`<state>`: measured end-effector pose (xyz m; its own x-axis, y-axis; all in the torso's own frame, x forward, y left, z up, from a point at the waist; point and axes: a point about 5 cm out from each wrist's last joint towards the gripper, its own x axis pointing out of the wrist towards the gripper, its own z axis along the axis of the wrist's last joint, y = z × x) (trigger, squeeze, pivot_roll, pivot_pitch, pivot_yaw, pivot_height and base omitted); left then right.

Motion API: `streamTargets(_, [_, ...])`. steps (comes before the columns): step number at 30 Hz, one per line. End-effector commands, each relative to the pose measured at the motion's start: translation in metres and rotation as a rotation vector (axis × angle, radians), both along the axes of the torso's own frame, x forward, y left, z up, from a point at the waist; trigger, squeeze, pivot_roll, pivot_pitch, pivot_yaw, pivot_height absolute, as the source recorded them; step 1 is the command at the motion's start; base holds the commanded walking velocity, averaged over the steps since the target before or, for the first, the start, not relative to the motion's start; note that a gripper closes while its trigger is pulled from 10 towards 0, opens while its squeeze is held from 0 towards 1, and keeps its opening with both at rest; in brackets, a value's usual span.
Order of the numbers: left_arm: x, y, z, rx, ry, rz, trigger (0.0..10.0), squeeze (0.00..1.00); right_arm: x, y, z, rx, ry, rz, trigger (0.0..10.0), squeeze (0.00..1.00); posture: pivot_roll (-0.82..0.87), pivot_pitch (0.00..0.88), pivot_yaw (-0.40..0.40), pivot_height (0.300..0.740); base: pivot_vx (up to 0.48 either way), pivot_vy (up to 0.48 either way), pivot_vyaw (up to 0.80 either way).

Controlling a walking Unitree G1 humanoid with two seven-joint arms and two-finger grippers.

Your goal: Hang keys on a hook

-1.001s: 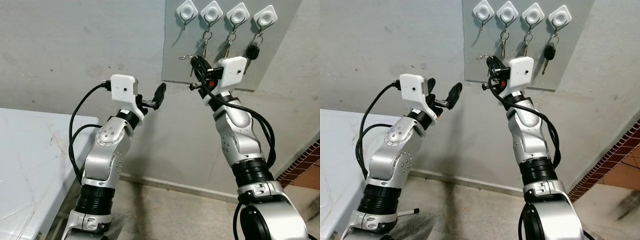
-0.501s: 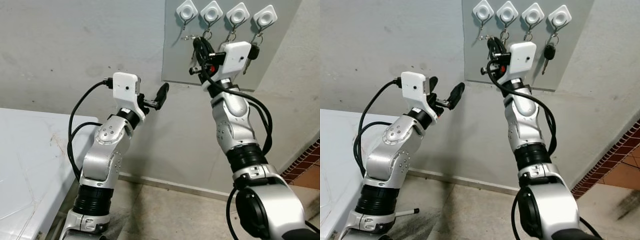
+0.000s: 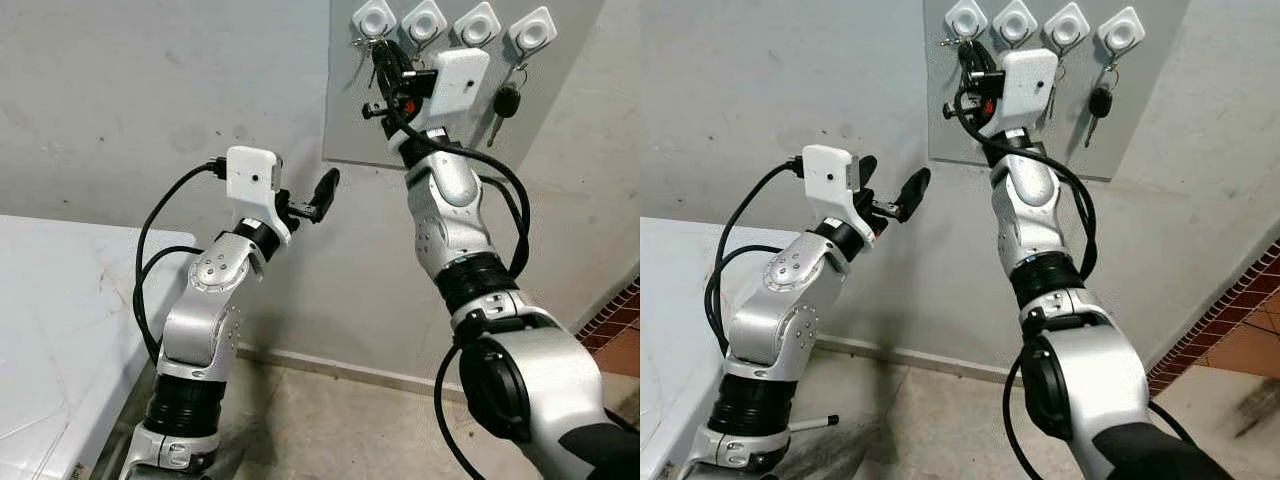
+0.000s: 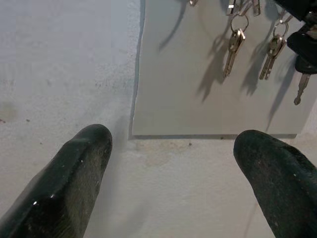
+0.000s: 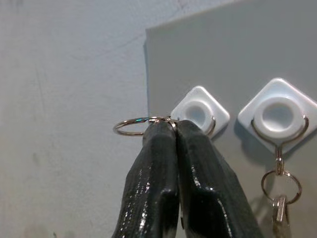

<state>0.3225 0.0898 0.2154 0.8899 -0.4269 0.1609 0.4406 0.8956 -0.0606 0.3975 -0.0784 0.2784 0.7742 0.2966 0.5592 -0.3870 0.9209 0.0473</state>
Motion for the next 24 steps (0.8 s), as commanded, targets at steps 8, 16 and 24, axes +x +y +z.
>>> streamTargets(8, [-0.005, 0.002, 0.002, 0.002, 0.004, 0.004, 10.0, 0.00, 0.006, 0.000, 0.012, 0.024, 0.019, -0.036, 10.0, 0.00, 0.02, 0.070, -0.007, 0.740, 0.000, 0.000, 0.00])
streamTargets(16, [-0.006, 0.002, 0.001, 0.000, 0.016, 0.009, 10.0, 0.00, 0.010, -0.002, 0.013, 0.026, 0.049, -0.064, 10.0, 0.00, 0.03, 0.077, -0.007, 0.740, 0.000, 0.000, 0.00])
streamTargets(24, [-0.006, 0.003, 0.002, -0.001, 0.020, 0.015, 10.0, 0.00, 0.012, -0.001, 0.006, 0.007, 0.095, -0.063, 10.0, 0.00, 0.03, 0.077, -0.007, 0.740, 0.000, 0.000, 0.00])
